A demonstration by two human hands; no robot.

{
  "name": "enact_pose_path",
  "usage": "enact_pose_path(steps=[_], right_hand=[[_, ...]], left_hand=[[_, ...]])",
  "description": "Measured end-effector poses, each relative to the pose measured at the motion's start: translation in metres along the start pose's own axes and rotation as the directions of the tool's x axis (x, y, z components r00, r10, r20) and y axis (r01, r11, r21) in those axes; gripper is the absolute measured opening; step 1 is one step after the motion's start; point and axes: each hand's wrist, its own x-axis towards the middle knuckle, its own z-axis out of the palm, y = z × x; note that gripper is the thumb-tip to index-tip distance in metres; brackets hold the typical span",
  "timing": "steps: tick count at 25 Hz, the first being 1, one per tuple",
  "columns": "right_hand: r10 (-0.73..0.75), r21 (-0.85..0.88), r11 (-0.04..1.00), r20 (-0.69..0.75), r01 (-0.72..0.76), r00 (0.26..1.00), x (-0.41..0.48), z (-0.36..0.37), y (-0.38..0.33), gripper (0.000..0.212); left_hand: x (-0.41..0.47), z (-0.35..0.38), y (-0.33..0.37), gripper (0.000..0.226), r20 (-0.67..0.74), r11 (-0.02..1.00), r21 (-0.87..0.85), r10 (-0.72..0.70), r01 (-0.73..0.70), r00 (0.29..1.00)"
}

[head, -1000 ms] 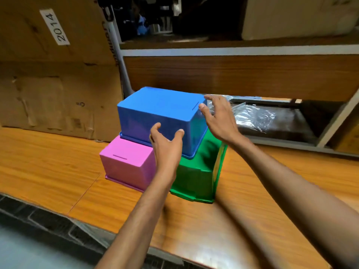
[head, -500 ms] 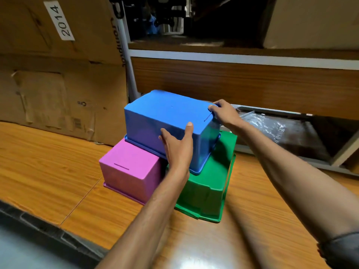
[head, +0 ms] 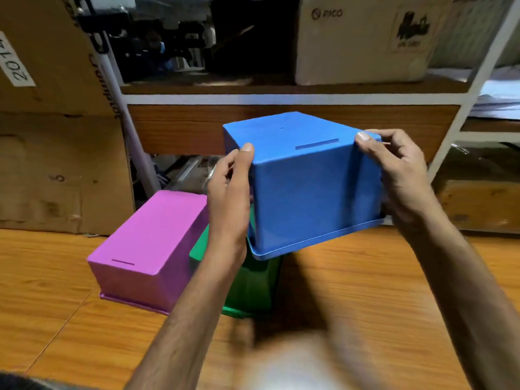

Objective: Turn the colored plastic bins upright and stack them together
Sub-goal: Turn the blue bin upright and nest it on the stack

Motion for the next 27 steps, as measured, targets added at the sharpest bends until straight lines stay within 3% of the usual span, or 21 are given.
enact_pose_path(steps=[3, 7, 11, 14, 19, 23, 27], right_hand=[[-0.074, -0.029, 0.997, -0.064, 0.072, 0.995, -0.021, -0.054, -0.026, 0.029], [-0.059, -0.097, 0.994, -0.200, 0.040, 0.978, -0.034, -0.110, -0.025, 0.024], [0.065, -0.143, 0.985, -0.216, -0.097, 0.974, -0.049, -0.143, 0.001, 0.028], [0.192, -0.125, 0.969, -0.158, -0.212, 0.969, -0.061, -0.156, 0.016, 0.034], [0.302, -0.104, 0.944, -0.116, -0.314, 0.946, -0.061, -0.163, 0.027, 0.039], [0.358, -0.035, 0.930, -0.133, -0.365, 0.924, -0.061, -0.161, 0.037, 0.042], [0.350, 0.130, 0.933, -0.099, -0.336, 0.932, -0.063, -0.157, 0.043, 0.032]], left_hand=[[-0.013, 0.040, 0.006, 0.028, 0.129, 0.999, -0.038, -0.032, 0.037, 0.991], [-0.031, 0.090, -0.009, 0.053, 0.326, 0.995, 0.005, -0.091, 0.095, 0.941], [-0.042, 0.115, -0.041, 0.035, 0.409, 0.987, 0.055, -0.158, 0.149, 0.899], [-0.042, 0.117, -0.059, 0.035, 0.408, 0.982, 0.070, -0.189, 0.175, 0.894], [-0.035, 0.116, -0.071, 0.057, 0.391, 0.958, 0.084, -0.284, 0.274, 0.875], [-0.032, 0.110, -0.075, 0.027, 0.366, 0.962, 0.041, -0.267, 0.271, 0.892], [-0.030, 0.102, -0.074, 0.037, 0.418, 0.963, -0.056, -0.216, 0.262, 0.882]])
